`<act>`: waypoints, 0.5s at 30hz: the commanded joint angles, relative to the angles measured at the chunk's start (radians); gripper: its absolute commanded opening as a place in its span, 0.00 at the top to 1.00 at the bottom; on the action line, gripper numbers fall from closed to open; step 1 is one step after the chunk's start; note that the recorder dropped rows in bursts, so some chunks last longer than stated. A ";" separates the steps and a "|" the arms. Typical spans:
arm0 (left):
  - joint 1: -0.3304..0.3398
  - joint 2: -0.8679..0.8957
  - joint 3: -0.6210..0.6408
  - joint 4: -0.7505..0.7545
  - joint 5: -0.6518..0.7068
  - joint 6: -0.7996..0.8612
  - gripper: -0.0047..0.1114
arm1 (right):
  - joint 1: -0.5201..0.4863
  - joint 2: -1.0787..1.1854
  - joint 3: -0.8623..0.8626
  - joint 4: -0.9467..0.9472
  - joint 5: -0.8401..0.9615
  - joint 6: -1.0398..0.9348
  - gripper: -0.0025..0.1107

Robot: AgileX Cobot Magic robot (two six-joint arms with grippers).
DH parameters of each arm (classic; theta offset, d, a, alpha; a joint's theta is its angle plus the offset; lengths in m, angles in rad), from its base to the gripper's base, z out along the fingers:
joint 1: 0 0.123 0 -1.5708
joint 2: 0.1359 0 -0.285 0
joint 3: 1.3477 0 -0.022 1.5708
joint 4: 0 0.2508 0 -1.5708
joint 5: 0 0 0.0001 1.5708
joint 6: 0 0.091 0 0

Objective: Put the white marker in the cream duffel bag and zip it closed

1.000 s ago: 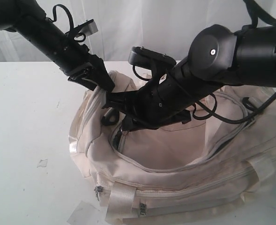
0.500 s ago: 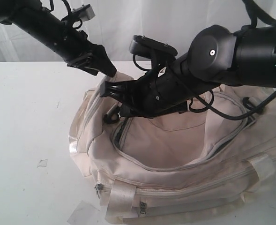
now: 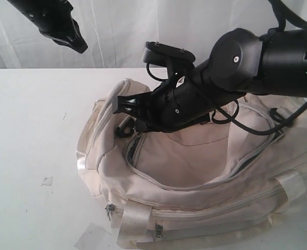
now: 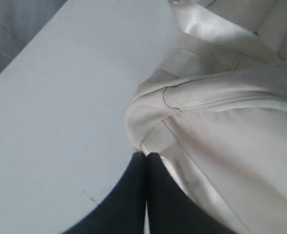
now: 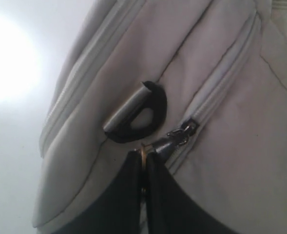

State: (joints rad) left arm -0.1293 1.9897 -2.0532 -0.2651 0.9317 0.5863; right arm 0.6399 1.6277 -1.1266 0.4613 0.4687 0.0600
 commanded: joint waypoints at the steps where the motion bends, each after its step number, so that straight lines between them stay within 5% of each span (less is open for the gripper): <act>1: -0.024 -0.011 -0.005 -0.168 0.029 -0.146 0.96 | -0.001 -0.009 -0.001 -0.041 0.039 -0.015 0.98; 5: -0.037 -0.001 -0.005 -0.262 0.029 -0.022 0.91 | -0.001 -0.009 -0.001 -0.053 0.049 -0.020 0.98; 12: -0.045 0.088 -0.005 -0.382 0.073 0.064 0.50 | -0.001 -0.009 -0.001 -0.048 0.051 -0.023 0.98; 15: -0.066 0.120 -0.005 -0.384 0.093 0.055 0.40 | -0.001 -0.009 -0.001 -0.048 0.061 -0.023 0.98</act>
State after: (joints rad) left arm -0.1748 2.0883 -2.0555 -0.6115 0.9863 0.6406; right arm 0.6399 1.6277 -1.1266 0.4159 0.5175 0.0497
